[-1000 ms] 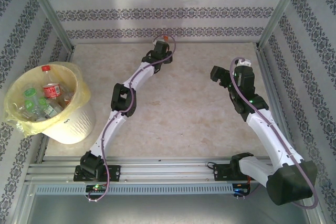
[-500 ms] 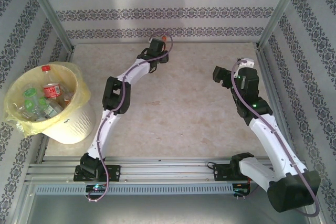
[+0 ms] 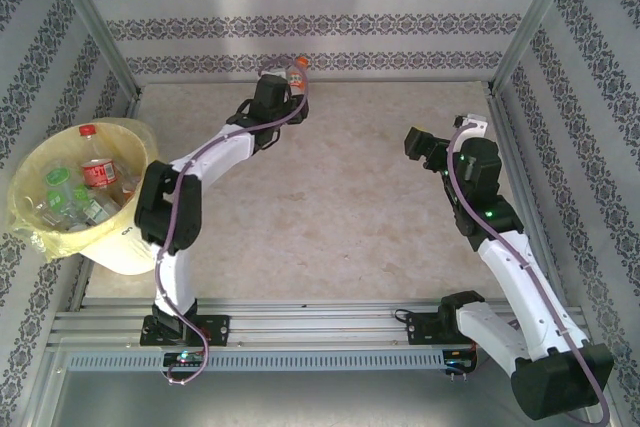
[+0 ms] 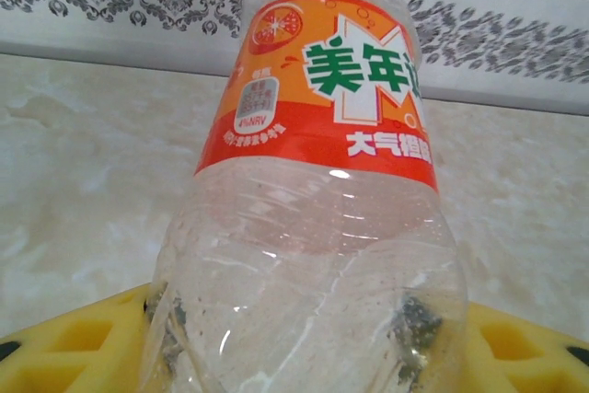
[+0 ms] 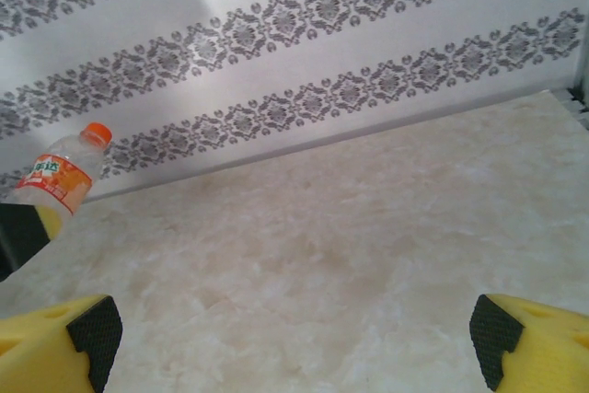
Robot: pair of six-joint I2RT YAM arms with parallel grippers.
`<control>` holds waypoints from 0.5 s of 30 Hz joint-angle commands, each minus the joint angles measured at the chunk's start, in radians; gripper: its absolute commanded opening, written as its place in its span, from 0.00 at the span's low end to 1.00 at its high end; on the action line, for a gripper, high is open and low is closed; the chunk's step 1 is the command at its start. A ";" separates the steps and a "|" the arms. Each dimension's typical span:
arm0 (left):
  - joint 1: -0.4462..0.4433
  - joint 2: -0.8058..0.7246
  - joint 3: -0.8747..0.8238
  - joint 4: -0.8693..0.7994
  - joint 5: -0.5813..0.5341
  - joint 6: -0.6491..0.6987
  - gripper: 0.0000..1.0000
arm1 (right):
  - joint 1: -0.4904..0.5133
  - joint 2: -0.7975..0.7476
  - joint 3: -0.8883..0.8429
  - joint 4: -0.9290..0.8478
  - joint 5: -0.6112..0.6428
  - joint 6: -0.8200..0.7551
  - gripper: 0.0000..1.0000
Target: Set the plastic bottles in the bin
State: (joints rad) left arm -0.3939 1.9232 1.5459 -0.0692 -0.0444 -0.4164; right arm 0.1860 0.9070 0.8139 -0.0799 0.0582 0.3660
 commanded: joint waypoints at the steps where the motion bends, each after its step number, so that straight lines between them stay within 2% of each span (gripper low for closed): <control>1: -0.013 -0.150 -0.079 -0.017 0.014 -0.033 0.48 | 0.017 0.023 0.004 0.079 -0.065 -0.012 0.98; 6: -0.015 -0.350 -0.204 -0.069 0.020 -0.072 0.48 | 0.076 0.089 0.017 0.173 -0.101 -0.048 0.98; 9: -0.014 -0.456 -0.243 -0.134 -0.006 -0.072 0.47 | 0.131 0.131 0.024 0.231 -0.048 -0.106 0.98; 12: -0.013 -0.554 -0.253 -0.207 -0.033 -0.059 0.47 | 0.165 0.177 0.027 0.295 -0.052 -0.166 0.98; 15: -0.013 -0.627 -0.210 -0.330 -0.064 -0.038 0.47 | 0.180 0.224 0.046 0.320 -0.048 -0.154 0.98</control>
State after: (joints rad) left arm -0.3992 1.3594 1.3056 -0.2474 -0.0616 -0.4652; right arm 0.3565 1.1034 0.8192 0.1486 0.0006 0.2508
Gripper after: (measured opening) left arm 0.584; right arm 0.980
